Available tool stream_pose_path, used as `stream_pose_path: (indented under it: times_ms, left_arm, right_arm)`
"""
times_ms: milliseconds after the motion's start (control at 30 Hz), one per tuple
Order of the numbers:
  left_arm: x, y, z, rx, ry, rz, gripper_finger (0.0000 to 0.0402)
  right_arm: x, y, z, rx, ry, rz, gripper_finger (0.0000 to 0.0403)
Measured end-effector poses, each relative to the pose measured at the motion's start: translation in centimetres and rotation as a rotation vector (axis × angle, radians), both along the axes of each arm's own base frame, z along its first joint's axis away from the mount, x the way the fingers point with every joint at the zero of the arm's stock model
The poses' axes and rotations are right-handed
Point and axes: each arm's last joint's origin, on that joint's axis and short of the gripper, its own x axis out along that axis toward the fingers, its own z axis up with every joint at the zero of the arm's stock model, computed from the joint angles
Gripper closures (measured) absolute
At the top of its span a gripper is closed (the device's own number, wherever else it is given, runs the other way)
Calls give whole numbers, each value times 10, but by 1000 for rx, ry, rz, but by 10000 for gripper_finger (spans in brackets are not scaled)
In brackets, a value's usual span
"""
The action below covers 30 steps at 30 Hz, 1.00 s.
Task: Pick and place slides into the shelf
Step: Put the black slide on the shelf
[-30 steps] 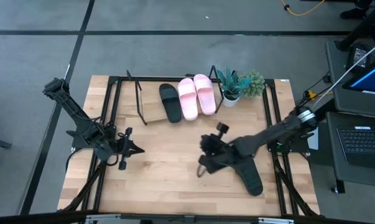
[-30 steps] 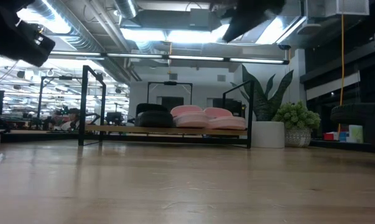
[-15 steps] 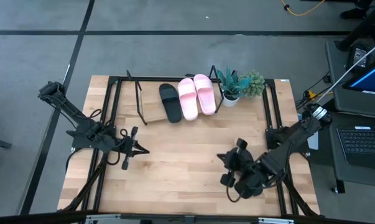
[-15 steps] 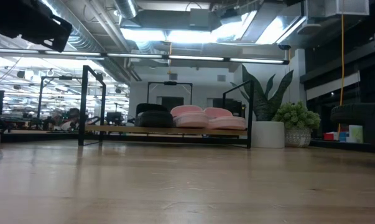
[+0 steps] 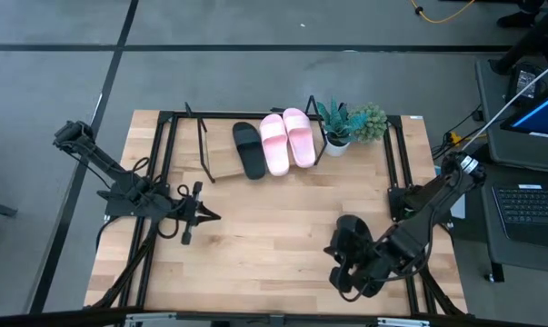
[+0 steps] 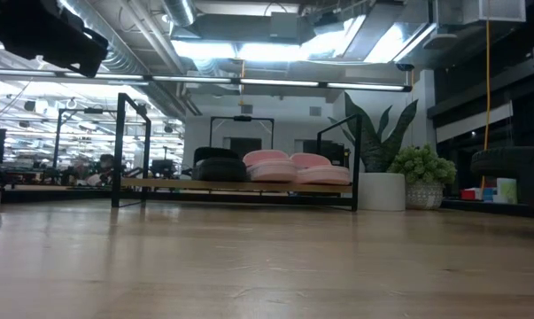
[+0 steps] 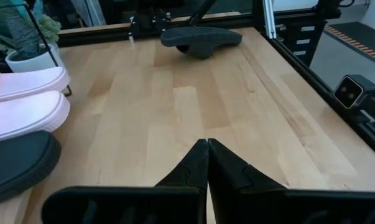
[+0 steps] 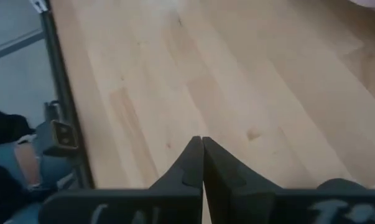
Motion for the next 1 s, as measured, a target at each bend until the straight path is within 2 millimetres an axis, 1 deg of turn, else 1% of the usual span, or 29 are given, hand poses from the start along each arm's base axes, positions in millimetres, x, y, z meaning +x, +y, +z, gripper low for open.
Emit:
stream_pose_path:
  times_ms: [133,300,433,633,767,833,1000]
  left_arm:
    - [0,0,0,1,0,0,401]
    - [0,0,0,14,0,-4,401]
    - [0,0,0,27,1,-9,401]
    - [0,0,-1,31,6,-9,401]
    - [0,0,-1,31,6,-9,401]
    - [0,0,-1,32,7,-9,401]
    - [-1,1,-2,42,20,-9,401]
  right_arm:
    - [-1,0,12,59,32,-20,400]
    - [3,1,21,96,149,-89,401]
    - [18,7,28,107,235,-110,401]
    - [41,24,40,127,331,-144,401]
    - [50,36,35,136,447,-235,401]
    - [56,43,28,153,472,-248,401]
    - [65,55,-1,110,543,-275,400]
